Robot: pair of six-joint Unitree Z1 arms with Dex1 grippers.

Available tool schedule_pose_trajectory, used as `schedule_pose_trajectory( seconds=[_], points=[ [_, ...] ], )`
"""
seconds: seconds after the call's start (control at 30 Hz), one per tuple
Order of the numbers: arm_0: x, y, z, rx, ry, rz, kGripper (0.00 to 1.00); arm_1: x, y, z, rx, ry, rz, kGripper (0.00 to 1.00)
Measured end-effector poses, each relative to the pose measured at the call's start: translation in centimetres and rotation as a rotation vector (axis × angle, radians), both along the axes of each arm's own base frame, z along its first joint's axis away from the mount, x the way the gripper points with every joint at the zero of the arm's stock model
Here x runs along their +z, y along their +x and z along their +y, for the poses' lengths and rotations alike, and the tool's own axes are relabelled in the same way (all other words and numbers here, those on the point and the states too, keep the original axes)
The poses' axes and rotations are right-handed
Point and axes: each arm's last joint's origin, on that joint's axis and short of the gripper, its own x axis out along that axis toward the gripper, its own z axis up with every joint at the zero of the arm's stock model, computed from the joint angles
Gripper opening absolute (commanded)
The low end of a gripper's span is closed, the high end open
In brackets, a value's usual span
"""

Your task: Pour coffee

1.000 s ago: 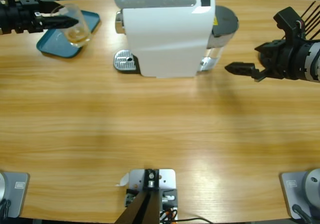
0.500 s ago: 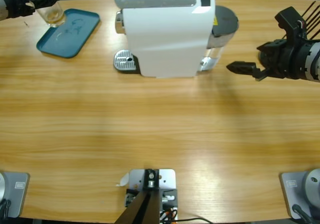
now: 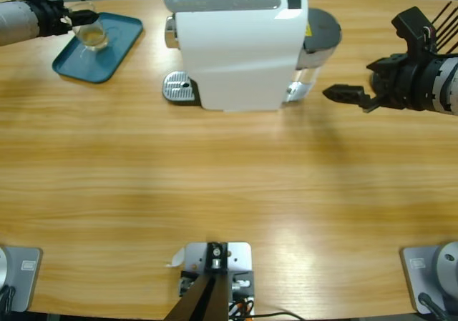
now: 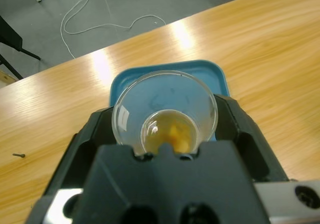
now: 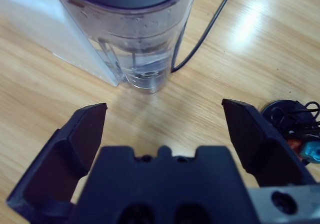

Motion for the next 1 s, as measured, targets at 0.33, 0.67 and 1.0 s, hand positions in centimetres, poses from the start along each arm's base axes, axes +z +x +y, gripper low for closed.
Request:
schedule_pose_trajectory(
  seconds=[0.33, 0.67, 1.0],
  points=[
    [-1.2, 0.4, -0.2, -0.002, 0.001, 0.009, 0.000, -0.4, 0.3, 0.1, -0.009, -0.015, 0.013, 1.000],
    [-1.2, 0.4, -0.4, 0.012, -0.034, 0.022, 0.959, -0.4, 0.3, 0.1, -0.022, -0.017, 0.011, 1.000],
    [-1.1, -1.3, -0.5, 0.008, -0.050, 0.014, 0.995, -0.4, 0.3, -0.1, -0.040, -0.028, 0.003, 1.000]
  ],
)
